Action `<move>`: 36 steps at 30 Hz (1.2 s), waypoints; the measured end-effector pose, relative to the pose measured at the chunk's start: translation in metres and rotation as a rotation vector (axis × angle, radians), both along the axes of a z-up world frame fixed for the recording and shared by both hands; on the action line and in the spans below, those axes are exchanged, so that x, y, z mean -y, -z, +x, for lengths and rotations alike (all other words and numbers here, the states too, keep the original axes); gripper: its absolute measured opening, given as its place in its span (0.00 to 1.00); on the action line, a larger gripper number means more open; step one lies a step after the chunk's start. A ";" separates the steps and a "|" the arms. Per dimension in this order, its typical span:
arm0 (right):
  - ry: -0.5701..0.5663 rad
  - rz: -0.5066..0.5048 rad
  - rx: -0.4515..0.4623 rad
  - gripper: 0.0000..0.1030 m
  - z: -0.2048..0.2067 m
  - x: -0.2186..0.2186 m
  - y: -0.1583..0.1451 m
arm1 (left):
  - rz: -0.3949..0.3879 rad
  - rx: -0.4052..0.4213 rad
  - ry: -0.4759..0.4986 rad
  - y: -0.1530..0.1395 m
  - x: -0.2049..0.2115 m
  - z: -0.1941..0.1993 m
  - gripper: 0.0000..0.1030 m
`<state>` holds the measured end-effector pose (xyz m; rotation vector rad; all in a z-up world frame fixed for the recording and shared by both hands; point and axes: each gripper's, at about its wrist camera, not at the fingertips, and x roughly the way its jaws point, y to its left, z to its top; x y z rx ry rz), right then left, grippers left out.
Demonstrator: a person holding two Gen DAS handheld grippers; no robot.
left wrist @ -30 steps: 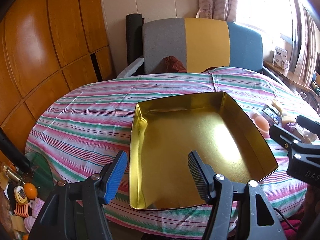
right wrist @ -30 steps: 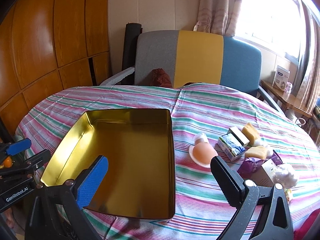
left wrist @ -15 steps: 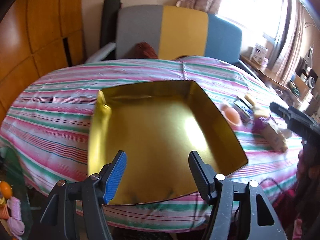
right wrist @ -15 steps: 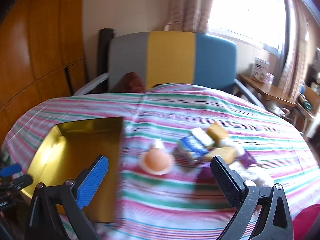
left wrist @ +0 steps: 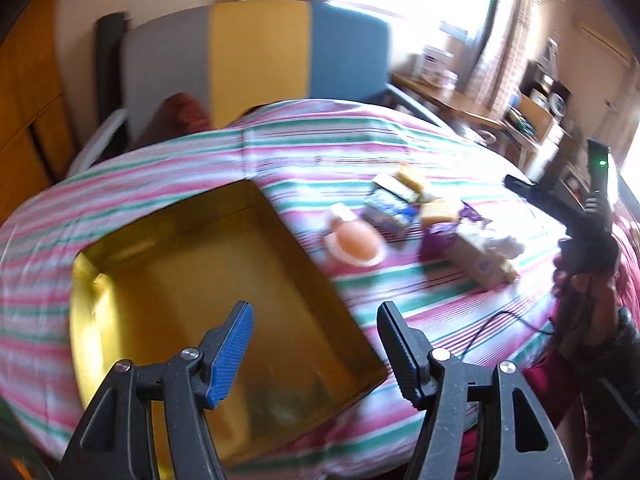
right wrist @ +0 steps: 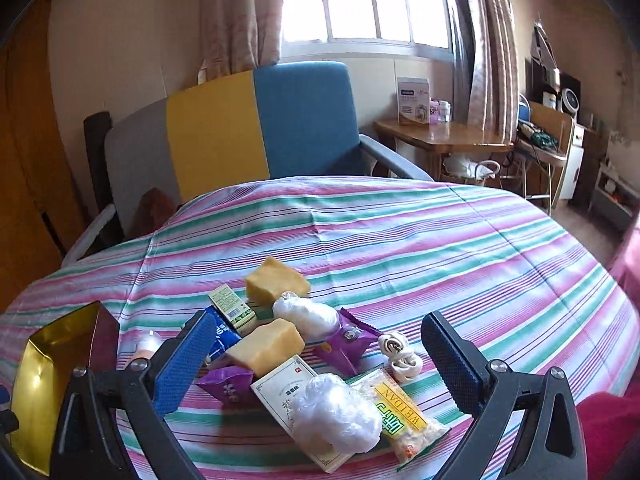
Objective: Organize objects
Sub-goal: 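Move the left gripper toward the peach-coloured cup with white cap, then close the left gripper on the peach-coloured cup, then carry the peach cup over the gold tray with left while right grasps the plastic-wrapped bundle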
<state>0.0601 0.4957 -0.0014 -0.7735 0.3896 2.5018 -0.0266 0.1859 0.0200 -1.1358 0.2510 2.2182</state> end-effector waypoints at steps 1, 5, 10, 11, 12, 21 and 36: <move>0.003 -0.026 0.001 1.00 -0.001 -0.003 0.002 | -0.005 0.009 0.037 -0.001 -0.016 -0.003 0.63; -0.009 -0.038 -0.034 1.00 0.001 -0.001 0.000 | -0.046 0.031 0.116 0.002 -0.063 -0.019 0.63; -0.020 -0.080 -0.050 1.00 0.003 -0.008 0.002 | -0.130 0.122 0.163 0.031 -0.112 -0.048 0.63; -0.020 -0.088 -0.052 1.00 0.004 -0.009 0.002 | -0.142 0.133 0.163 0.037 -0.118 -0.052 0.63; -0.019 -0.097 -0.056 1.00 0.004 -0.011 0.003 | -0.158 0.145 0.162 0.043 -0.122 -0.057 0.63; -0.010 -0.159 -0.065 1.00 0.006 -0.020 0.006 | -0.309 0.197 0.155 0.084 -0.156 -0.085 0.68; 0.062 -0.182 -0.104 1.00 0.016 -0.034 0.005 | -0.295 0.139 0.177 0.099 -0.148 -0.080 0.52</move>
